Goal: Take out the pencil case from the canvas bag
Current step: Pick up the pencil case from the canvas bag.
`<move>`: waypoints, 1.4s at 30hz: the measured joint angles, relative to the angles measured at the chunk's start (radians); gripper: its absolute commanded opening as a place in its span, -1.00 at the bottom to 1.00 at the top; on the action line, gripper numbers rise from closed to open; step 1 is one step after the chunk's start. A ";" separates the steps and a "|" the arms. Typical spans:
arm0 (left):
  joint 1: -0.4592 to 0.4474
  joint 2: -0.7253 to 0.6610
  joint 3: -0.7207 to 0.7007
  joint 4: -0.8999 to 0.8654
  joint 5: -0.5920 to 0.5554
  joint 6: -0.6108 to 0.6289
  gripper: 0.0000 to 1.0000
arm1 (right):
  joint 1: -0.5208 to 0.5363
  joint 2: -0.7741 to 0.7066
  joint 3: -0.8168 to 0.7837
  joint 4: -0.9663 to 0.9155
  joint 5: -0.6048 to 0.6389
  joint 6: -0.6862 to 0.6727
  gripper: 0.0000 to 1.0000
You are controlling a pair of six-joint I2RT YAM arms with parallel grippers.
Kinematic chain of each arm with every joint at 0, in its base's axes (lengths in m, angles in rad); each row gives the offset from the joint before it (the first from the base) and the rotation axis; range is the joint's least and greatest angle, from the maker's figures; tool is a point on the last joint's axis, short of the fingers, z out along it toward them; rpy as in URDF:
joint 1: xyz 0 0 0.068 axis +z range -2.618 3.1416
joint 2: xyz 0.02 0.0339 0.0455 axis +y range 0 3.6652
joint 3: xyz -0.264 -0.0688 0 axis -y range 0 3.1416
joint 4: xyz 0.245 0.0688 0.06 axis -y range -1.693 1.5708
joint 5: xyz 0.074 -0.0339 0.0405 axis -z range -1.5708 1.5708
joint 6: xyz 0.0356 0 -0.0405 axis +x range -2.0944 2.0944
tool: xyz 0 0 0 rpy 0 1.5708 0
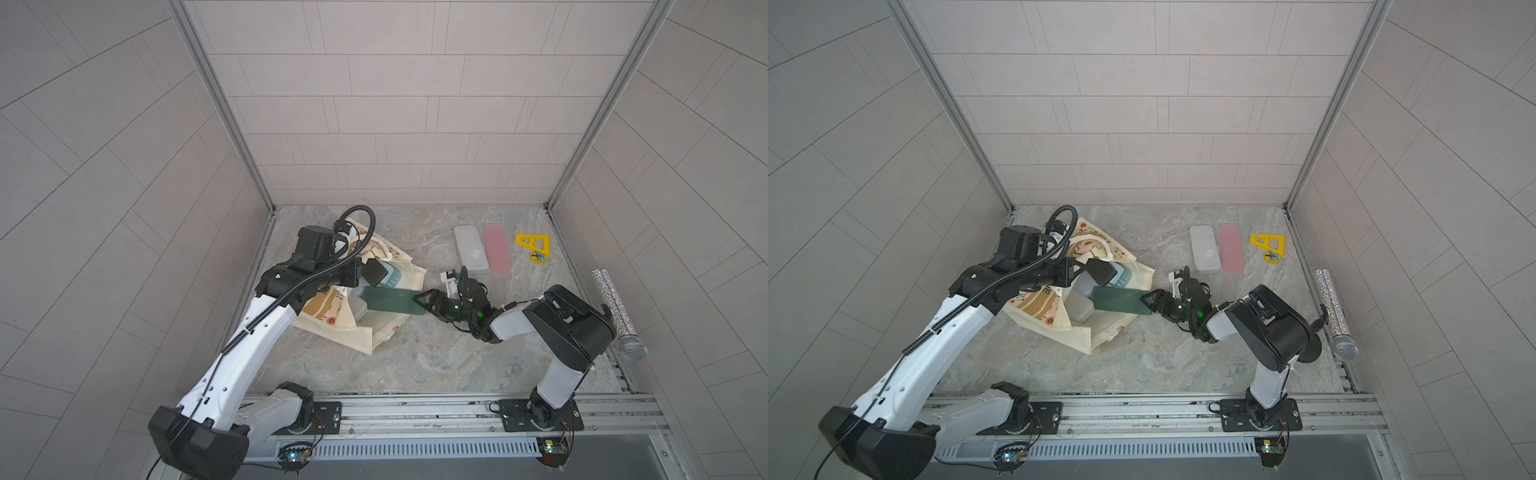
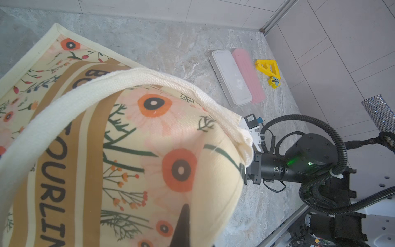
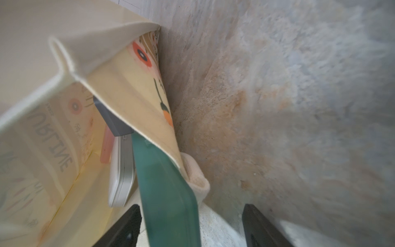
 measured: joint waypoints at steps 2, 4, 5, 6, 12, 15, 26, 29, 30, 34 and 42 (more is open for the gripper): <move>0.000 0.000 0.000 0.000 -0.001 0.002 -1.00 | 0.008 -0.003 0.000 0.002 -0.001 0.001 0.47; 0.000 0.000 0.000 0.000 -0.003 0.002 -1.00 | 0.013 -0.006 0.000 0.002 -0.002 0.003 0.36; 0.000 0.000 0.000 0.000 -0.003 0.002 -1.00 | 0.014 -0.006 0.000 0.002 -0.002 0.002 0.31; 0.000 0.000 0.000 0.000 -0.003 0.002 -1.00 | 0.016 -0.008 0.000 0.003 -0.003 0.005 0.29; -0.001 0.006 0.000 0.001 -0.003 0.003 -1.00 | 0.017 -0.026 0.000 0.006 -0.009 0.013 0.19; -0.001 0.006 0.000 0.001 -0.004 0.003 -1.00 | 0.017 -0.033 0.000 0.006 -0.012 0.013 0.18; -0.001 0.016 0.001 0.006 -0.004 0.003 -1.00 | 0.024 -0.029 0.008 0.016 -0.031 0.024 0.05; -0.001 0.019 0.001 0.008 -0.004 0.003 -1.00 | 0.029 -0.013 0.010 0.024 -0.034 0.029 0.04; -0.001 0.019 0.001 0.008 -0.005 0.003 -1.00 | 0.030 -0.006 0.010 0.027 -0.035 0.032 0.01; -0.001 0.019 0.001 0.008 -0.014 0.005 -1.00 | 0.031 0.002 0.010 0.029 -0.038 0.035 -0.03; -0.003 0.019 0.003 0.008 -0.026 0.011 -1.00 | 0.032 -0.072 0.010 -0.034 -0.026 0.013 -0.15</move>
